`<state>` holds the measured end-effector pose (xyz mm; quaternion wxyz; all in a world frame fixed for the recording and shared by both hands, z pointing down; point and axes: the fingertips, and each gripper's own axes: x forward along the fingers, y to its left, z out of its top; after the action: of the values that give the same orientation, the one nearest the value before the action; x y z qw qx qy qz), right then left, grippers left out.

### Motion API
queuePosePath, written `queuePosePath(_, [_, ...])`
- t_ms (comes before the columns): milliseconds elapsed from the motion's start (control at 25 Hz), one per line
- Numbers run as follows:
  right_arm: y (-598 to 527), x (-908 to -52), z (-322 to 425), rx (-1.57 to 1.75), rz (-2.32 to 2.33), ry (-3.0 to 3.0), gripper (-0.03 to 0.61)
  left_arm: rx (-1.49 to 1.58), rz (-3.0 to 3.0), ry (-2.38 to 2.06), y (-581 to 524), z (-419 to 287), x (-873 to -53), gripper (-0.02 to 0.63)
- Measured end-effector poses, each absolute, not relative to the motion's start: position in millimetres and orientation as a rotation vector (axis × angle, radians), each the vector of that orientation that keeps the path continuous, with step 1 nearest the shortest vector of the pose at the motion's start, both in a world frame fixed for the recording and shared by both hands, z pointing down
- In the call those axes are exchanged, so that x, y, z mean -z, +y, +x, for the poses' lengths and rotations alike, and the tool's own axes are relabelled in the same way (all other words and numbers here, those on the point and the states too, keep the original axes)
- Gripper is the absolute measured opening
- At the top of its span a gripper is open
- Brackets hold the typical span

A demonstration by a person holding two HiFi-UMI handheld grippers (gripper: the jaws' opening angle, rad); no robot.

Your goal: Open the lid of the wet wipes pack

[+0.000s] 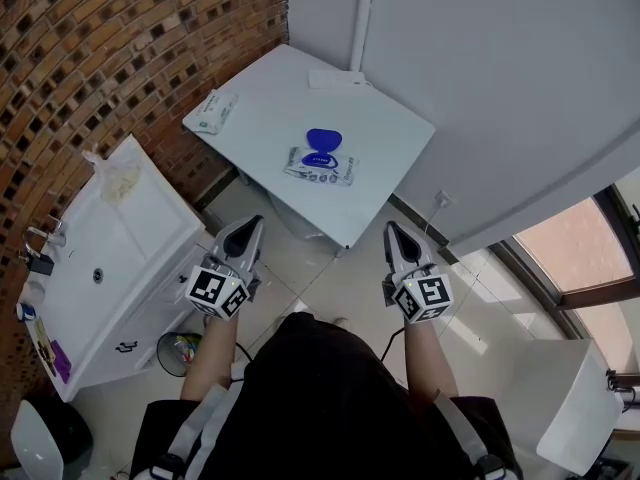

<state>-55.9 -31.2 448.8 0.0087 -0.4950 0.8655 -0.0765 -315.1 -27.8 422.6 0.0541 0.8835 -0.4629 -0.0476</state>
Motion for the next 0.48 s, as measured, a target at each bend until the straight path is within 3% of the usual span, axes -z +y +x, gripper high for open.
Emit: queuePosePath(480, [-39.0,-447.1,-63.6,0.232,-1.544,2.704,0.005,0.143,2.711,-1.426,-38.9,-329.2,-417.6,0.002])
